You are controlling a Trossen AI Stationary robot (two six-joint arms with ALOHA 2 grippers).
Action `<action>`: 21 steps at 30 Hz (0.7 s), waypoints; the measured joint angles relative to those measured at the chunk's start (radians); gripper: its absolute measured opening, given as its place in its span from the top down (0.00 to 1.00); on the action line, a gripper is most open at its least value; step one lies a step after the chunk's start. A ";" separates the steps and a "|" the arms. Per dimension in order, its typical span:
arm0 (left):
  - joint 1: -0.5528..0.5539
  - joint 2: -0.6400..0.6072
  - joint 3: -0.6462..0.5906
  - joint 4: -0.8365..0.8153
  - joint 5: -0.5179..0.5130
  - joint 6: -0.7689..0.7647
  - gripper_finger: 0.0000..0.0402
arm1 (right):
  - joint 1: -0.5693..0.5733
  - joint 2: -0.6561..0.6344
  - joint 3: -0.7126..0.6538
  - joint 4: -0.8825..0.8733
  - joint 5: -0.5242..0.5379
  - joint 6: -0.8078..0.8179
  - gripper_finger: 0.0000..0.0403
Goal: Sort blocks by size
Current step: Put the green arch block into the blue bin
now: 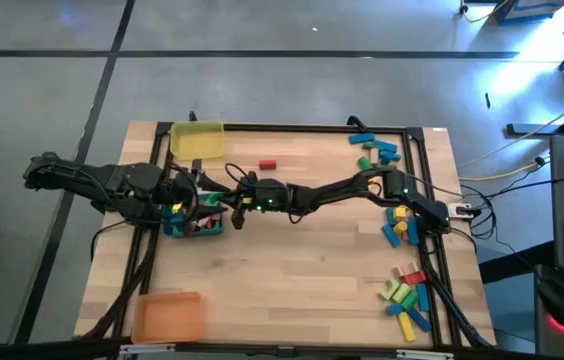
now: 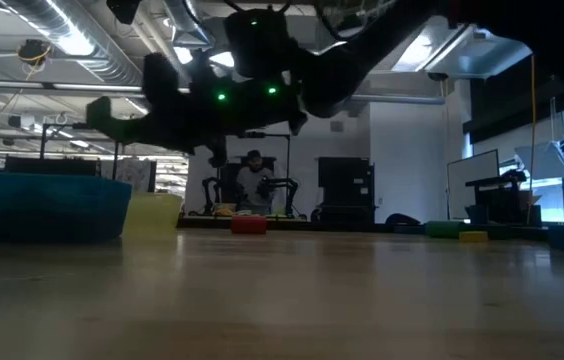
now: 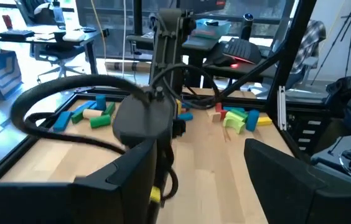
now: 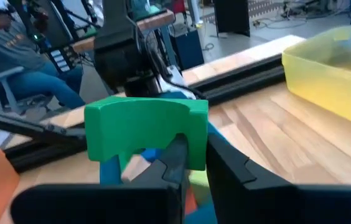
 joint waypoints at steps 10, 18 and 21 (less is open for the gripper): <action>0.000 -0.003 0.000 0.001 0.000 0.000 0.43 | 0.000 0.106 0.163 -0.032 0.002 0.000 0.88; 0.000 -0.003 0.000 0.007 0.000 -0.007 0.43 | 0.000 0.175 0.254 -0.034 0.005 -0.024 0.88; 0.000 -0.003 0.000 0.006 0.000 -0.008 0.43 | 0.000 0.184 0.257 -0.042 0.025 -0.026 0.88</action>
